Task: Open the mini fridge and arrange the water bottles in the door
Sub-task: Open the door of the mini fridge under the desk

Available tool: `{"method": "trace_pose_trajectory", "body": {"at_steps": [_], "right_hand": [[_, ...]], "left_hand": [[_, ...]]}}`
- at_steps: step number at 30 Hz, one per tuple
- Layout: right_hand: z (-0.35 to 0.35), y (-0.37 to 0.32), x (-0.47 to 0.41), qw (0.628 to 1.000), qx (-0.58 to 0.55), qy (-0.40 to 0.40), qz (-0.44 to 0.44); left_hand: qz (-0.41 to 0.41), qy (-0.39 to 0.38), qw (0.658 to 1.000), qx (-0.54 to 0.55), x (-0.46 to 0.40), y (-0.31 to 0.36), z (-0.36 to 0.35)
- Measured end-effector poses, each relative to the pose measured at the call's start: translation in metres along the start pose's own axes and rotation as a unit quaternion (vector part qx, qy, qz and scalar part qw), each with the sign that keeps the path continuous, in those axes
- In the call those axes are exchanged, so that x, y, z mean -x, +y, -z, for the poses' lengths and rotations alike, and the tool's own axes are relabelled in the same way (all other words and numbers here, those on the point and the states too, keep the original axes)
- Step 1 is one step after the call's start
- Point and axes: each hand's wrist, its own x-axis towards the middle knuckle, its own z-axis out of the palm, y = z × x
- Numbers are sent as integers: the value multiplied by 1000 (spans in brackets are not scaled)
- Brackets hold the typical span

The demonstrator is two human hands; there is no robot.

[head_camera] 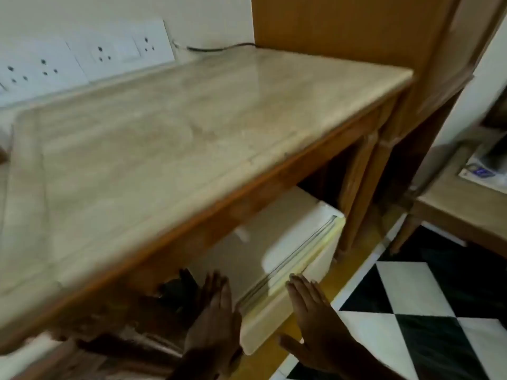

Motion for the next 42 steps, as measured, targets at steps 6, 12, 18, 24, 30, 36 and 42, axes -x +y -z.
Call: {"method": "trace_pose_trajectory", "body": {"at_steps": [6,12,18,24,30,36,42], "right_hand": [[-104,40,-63,992,41,94,78],[-147,55,-81,960,16,262,98],[-141,47,-75,966,6,249,76],[-134,45,-71,967,5,247,64],[-140,38,-56,954,-21,298,34],[-106,58,37,955,-58,288,-49],[-44,79,114,959,137,94,-230]], "left_hand": [[-4,6,1000,-23,-99,-15,-95],[-38,13,999,-28,-138,-17,-122],[-37,14,999,-26,-134,-16,-119],[-27,21,999,-19,-133,-15,-119],[-11,2,1000,-16,-136,-19,-120],[-22,4,999,-30,-135,-19,-121],[-22,3,999,-39,-134,-18,-123]]}}
